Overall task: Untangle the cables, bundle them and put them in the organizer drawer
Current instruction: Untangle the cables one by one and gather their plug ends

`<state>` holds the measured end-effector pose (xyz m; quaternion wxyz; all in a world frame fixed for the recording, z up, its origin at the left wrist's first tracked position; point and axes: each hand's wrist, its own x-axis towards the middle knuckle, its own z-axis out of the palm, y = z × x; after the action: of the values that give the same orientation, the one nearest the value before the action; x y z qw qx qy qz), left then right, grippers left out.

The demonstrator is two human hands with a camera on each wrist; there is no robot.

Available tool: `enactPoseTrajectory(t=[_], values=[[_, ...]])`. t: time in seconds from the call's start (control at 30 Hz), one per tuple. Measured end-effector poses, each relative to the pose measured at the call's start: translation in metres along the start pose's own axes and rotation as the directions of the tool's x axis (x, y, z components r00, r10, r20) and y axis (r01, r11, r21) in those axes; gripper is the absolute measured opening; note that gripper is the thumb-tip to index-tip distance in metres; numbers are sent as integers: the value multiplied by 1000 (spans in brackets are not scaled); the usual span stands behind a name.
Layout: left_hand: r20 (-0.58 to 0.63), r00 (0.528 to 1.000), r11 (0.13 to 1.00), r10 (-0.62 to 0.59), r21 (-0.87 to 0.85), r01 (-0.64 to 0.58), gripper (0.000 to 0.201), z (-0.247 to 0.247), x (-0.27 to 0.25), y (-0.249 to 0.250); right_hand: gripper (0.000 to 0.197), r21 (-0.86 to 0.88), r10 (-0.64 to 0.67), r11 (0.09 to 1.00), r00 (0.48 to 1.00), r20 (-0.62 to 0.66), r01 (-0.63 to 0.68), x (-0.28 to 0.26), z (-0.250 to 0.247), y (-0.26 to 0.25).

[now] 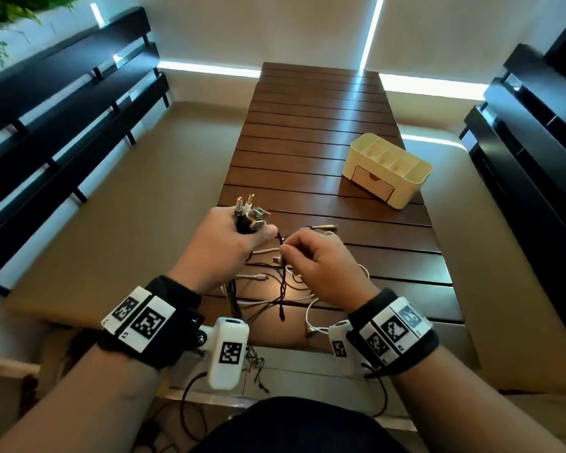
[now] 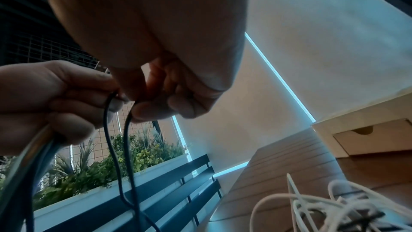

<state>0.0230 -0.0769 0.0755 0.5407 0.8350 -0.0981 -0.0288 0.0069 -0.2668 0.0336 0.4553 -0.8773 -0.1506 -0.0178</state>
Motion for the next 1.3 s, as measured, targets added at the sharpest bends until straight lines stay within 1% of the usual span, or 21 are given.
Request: enactPoseTrajectory(t=[0.13,0.2,0.27,0.3,0.33,0.4,0.43,0.47,0.5,0.53,0.6,0.67,0.7,0.73,0.83,0.9,1.0,1.07,1.13,1.23,1.3], values=[[-56,997,996,-61,-71,57,33,-3,-14,-17,12,-22,131,991,967,220,-129,-17,12,5],[-89,992,987,-85,-145,71,36,-7,-17,-24,11,-75,213,977,912,351,-199,-27,18,14],[-117,988,976,-101,-204,75,26,-12,-19,-28,11,-167,314,949,832,457,-266,-36,23,25],[-124,986,970,-109,-231,78,21,-14,-19,-28,13,-230,370,929,766,526,-290,-41,25,30],[-128,985,964,-115,-255,79,19,-16,-20,-29,14,-287,425,905,669,610,-313,-45,27,35],[-127,986,956,-113,-283,73,20,-18,-21,-30,16,-407,516,853,412,751,-326,-55,31,45],[-125,986,954,-110,-290,70,19,-18,-21,-30,17,-480,557,827,308,771,-294,-60,32,49],[-124,986,953,-110,-295,69,18,-19,-21,-31,22,-556,605,795,251,756,-242,-63,33,52],[-122,986,952,-109,-299,68,18,-18,-21,-30,30,-620,648,762,242,723,-188,-65,32,55],[-119,987,951,-108,-302,67,19,-17,-20,-30,36,-662,669,738,274,691,-131,-64,30,57],[-105,989,950,-100,-307,64,22,-14,-21,-28,31,-655,626,747,449,637,-112,-56,25,57],[-88,991,948,-97,-313,65,21,-9,-22,-26,18,-485,543,823,662,516,-297,-47,22,56],[-80,992,945,-97,-320,67,19,-7,-22,-25,16,-359,514,852,740,435,-381,-42,23,54],[-72,993,941,-97,-330,68,17,-5,-23,-23,16,-259,496,867,790,361,-426,-37,25,50],[-54,994,935,-93,-349,69,16,-3,-26,-21,25,-198,435,896,872,225,-396,-27,41,43],[-46,994,926,-96,-370,72,16,-2,-29,-19,45,-157,369,928,894,255,-338,-24,52,39],[-30,993,893,-110,-443,85,15,1,-34,-14,79,11,220,968,875,430,-249,-22,65,26],[-17,993,859,-114,-505,90,18,1,-36,-11,85,50,170,970,810,561,-238,-22,74,13],[-21,993,839,-114,-538,85,21,-1,-34,-11,70,31,194,953,686,702,-302,-21,81,8],[3,991,826,-135,-552,114,26,-4,-32,-15,26,88,183,858,460,869,-506,-23,78,8],[24,987,819,-157,-556,143,26,-5,-32,-19,19,124,150,797,394,907,-591,-25,73,10]])
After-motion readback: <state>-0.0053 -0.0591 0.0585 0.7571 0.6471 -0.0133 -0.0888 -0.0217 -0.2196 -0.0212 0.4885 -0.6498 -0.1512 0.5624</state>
